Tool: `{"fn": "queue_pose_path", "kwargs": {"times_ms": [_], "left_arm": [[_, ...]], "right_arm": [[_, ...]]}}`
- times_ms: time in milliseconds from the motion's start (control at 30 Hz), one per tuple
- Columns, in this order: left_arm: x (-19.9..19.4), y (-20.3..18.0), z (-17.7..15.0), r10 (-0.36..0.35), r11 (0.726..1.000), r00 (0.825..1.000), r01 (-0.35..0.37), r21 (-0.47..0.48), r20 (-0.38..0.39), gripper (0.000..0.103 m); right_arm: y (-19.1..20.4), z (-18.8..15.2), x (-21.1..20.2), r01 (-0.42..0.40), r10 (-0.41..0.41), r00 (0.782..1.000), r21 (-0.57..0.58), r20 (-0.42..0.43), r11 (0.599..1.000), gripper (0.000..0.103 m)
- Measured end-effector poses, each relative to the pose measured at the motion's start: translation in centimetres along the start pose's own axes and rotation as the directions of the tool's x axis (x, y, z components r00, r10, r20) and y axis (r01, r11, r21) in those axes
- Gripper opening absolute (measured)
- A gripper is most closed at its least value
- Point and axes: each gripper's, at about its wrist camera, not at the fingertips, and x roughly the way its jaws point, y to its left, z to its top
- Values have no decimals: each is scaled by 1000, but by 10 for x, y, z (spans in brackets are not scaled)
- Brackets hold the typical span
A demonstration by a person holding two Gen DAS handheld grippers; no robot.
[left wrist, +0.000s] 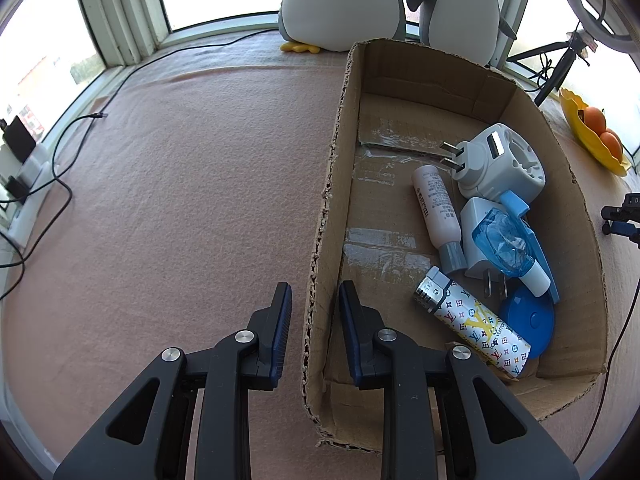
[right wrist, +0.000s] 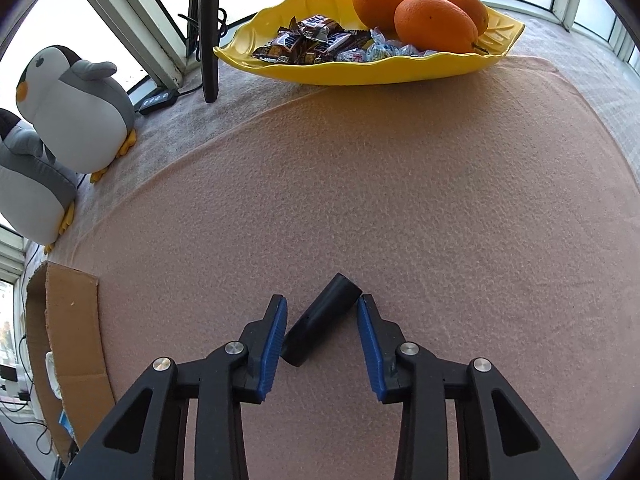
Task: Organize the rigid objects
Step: 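Move the right tool to the black cylinder and grasp it, then carry the black cylinder into the box and release it with the right tool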
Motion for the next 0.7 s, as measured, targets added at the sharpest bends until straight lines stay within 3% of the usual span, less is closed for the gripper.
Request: {"fn": "queue_pose_path", "kwargs": {"times_ms": [200,467,700], "left_arm": [[0,0,0,0,1000,1000,0,-1,0,23],[0,0,0,0,1000,1000,0,0,0,23],[0,0,0,1,1000,1000,-1,1,0,23]], "right_arm": [[-3,1,2,22,-23,1000,-48,-9,999,15],[-2,-5,-1,16,-17,1000,-82,-8,996,15],[7,-20,-13,-77,77,997,-80,-6,994,15]]}}
